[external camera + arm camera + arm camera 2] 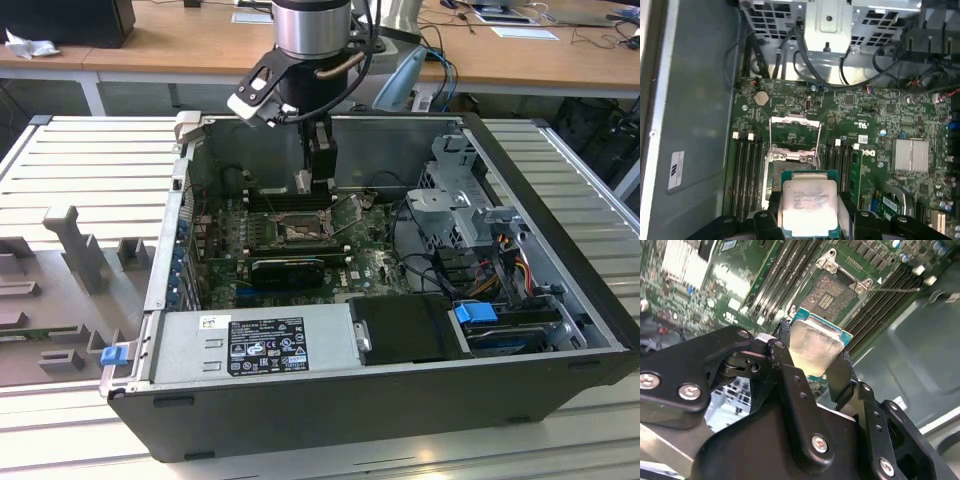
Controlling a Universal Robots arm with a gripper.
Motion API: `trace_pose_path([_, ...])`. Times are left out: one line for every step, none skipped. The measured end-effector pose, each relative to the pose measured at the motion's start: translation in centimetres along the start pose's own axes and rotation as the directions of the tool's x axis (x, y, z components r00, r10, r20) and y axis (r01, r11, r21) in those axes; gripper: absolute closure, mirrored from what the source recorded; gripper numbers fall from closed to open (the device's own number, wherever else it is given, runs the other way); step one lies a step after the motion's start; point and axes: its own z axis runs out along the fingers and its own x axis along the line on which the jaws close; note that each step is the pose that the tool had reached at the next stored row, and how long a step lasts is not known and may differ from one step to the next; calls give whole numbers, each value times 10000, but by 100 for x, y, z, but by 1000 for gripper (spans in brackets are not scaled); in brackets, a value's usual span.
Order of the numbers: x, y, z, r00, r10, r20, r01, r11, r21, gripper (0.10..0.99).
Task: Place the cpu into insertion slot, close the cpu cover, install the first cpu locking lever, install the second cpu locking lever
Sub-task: 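Place the cpu into insertion slot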
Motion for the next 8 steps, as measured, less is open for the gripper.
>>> trace_pose_path([0,-2,21,9998,183,15,-183,9998,-4,557])
trace_pose_path([-1,-3,40,9994,354,30,-354,9994,-8,557])
trace_pose_path([-1,-7,70,9984,563,47,-563,9984,-12,557])
trace_pose_path([-1,-12,89,9981,614,52,-614,9981,-13,557])
trace_pose_path([-1,-19,107,9980,628,54,-628,9980,-14,557])
trace_pose_path([-2,-29,139,9980,627,55,-627,9980,-13,557])
trace_pose_path([-2,-37,178,9981,607,48,-607,9982,-14,557])
trace_pose_path([-3,-42,212,9983,582,46,-582,9983,-13,557])
